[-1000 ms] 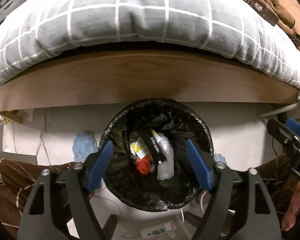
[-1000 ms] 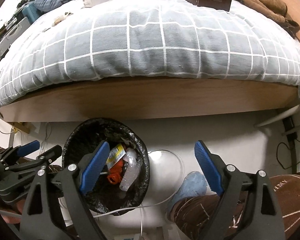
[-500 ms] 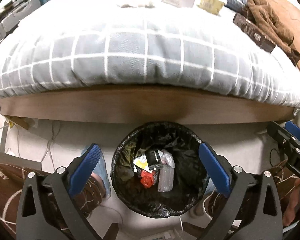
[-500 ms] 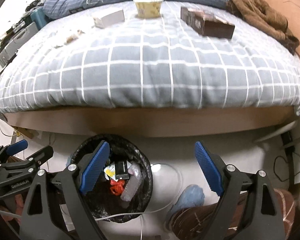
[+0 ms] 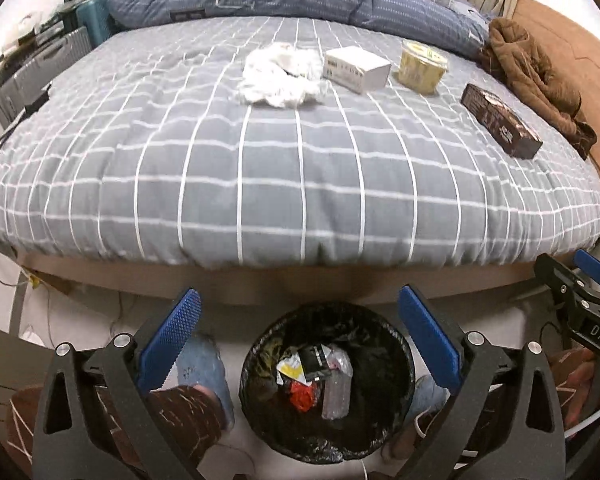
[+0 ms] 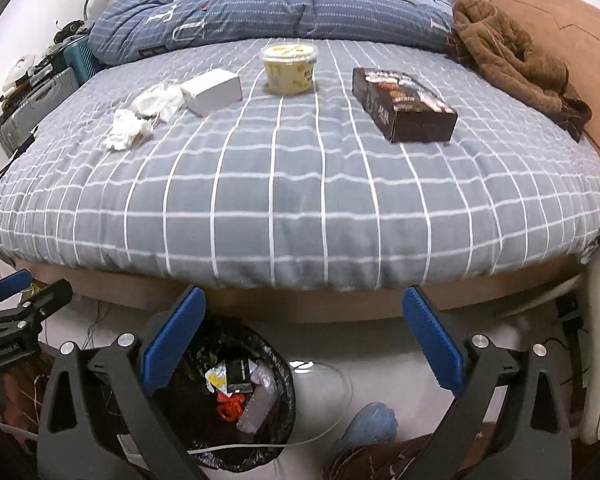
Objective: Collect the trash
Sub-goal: 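Raise both tools back over the bed toward the tissue and cookie box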
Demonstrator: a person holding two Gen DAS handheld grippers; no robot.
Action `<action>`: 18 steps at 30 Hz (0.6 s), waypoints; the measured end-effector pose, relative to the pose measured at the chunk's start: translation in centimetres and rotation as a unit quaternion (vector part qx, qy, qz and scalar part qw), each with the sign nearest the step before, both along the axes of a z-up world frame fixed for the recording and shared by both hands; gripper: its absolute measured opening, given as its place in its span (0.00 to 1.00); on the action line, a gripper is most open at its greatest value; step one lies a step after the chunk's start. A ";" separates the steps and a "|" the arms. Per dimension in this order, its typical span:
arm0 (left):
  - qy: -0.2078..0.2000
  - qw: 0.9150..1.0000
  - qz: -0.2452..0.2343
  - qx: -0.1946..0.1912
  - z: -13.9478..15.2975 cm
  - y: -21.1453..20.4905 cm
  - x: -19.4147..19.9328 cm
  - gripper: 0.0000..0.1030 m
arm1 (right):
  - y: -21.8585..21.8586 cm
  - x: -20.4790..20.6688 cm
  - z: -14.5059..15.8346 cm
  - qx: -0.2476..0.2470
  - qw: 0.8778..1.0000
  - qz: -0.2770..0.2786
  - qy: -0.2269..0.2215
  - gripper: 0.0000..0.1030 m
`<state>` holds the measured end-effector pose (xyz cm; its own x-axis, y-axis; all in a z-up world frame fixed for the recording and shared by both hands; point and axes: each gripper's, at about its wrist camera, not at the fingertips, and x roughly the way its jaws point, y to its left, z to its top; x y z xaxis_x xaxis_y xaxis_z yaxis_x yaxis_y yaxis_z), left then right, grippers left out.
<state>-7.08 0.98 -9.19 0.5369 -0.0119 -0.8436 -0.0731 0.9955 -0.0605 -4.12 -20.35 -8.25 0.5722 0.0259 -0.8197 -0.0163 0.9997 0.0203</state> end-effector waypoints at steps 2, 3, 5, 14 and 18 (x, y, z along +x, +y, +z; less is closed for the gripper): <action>-0.003 1.000 0.000 0.002 0.5 0.1 0.8 0.94 | -0.1 0.8 0.4 -0.002 1.000 0.003 -0.002 0.92; -0.006 1.000 0.000 0.003 0.8 0.2 1.2 0.94 | -0.2 1.3 0.6 -0.003 1.000 0.004 -0.003 0.92; -0.011 1.000 0.002 0.003 1.5 0.4 2.3 0.94 | -0.5 2.2 1.0 -0.005 1.000 0.004 -0.008 0.92; -0.031 0.999 -0.003 0.008 3.0 1.2 7.4 0.94 | -1.8 6.6 1.7 -0.018 1.000 0.014 -0.016 0.92; -0.041 0.999 -0.002 0.007 3.4 2.0 10.1 0.94 | -3.5 9.3 2.1 -0.025 0.999 0.002 -0.021 0.92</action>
<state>3.05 2.99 -5.74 0.6043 -0.0022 -0.7967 -0.0646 0.9966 -0.0518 5.17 -23.88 -6.19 0.6066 -0.0123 -0.7949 -0.0201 0.9993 -0.0308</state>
